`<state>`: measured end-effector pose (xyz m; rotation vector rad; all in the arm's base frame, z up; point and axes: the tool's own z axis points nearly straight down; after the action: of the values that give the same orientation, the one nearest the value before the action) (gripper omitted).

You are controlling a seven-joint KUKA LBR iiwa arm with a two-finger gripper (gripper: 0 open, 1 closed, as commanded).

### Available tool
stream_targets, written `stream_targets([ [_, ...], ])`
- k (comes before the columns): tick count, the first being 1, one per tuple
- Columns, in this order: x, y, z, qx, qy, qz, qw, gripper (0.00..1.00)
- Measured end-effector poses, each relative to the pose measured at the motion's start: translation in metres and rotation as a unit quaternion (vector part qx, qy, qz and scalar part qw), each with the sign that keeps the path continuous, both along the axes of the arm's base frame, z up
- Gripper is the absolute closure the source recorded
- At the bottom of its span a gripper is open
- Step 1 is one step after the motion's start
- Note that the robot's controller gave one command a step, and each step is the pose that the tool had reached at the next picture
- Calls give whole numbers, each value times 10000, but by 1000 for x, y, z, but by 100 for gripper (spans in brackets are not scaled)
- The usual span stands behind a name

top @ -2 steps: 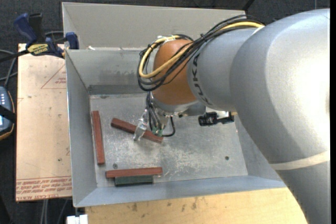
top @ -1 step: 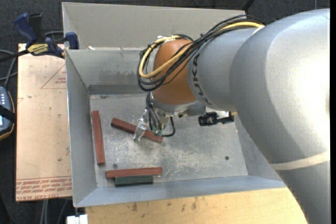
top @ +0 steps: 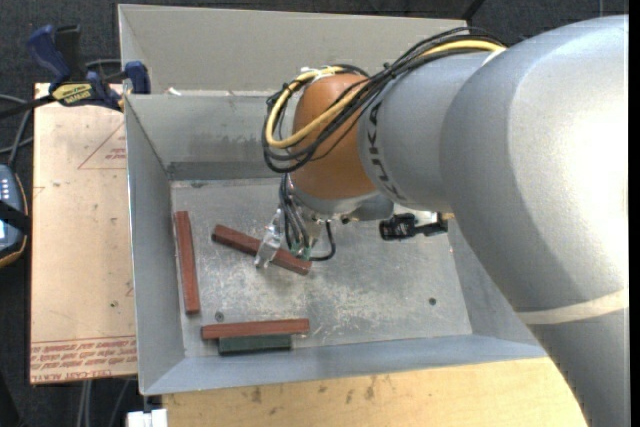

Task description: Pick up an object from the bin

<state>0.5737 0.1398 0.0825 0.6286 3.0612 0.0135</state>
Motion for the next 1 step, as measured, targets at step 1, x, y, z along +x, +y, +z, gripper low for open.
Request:
stream_targets([
  [1, -5, -1, 15, -22, 86, 6, 10000, 100],
])
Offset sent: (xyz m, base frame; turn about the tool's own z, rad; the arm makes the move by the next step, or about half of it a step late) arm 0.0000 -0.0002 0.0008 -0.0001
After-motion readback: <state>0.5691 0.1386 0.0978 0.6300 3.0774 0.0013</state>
